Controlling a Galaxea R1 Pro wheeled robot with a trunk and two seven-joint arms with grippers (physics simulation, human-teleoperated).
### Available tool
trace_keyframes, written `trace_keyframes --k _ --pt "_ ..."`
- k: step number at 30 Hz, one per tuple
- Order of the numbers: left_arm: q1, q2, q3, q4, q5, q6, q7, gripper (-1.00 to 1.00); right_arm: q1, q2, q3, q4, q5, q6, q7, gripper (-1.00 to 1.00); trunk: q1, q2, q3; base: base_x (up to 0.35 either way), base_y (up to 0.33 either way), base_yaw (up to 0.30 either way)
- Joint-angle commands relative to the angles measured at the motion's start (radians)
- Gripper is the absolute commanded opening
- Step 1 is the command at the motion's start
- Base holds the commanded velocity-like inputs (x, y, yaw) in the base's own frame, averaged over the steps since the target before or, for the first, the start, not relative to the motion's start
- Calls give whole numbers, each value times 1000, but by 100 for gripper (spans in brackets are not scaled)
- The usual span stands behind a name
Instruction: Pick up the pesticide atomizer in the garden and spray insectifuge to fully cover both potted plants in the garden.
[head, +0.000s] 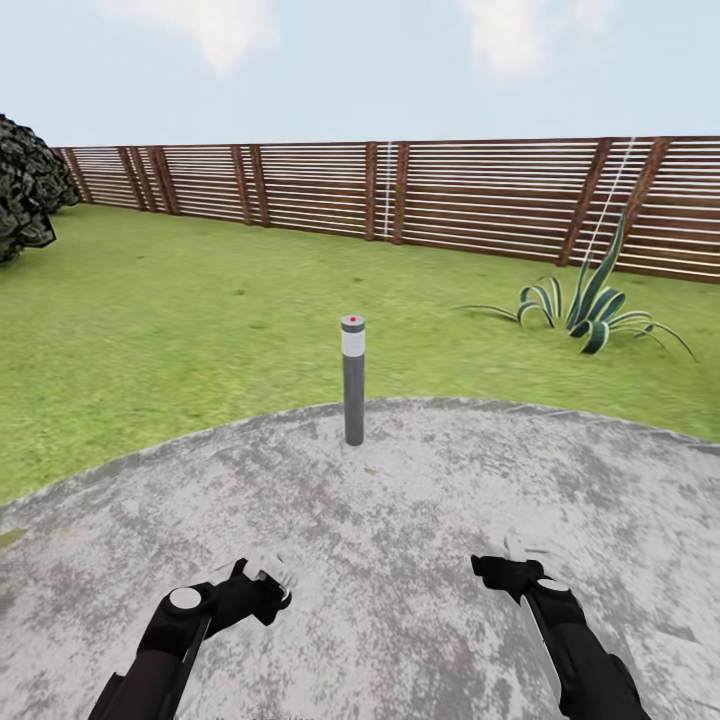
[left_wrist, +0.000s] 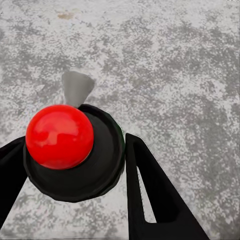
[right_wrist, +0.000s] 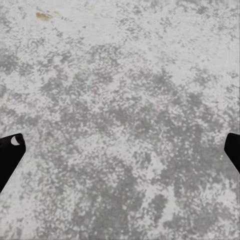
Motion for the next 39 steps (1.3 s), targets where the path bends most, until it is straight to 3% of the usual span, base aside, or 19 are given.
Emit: trace_keyframes --k 1,11,39 --pt "-1 -1 2 -1 -6 3 -9 -100 0 0 -2 -2 8 6 5 100 0 0 -1 0 0 258" --pt "-2 -1 3 -1 -6 3 -8 -100 0 0 -2 -2 8 6 4 100 0 0 -1 141 -84 258" --pt "-1 -1 3 -1 -6 3 -8 -100 0 0 -2 -1 7 6 4 100 0 0 -1 331 -29 258"
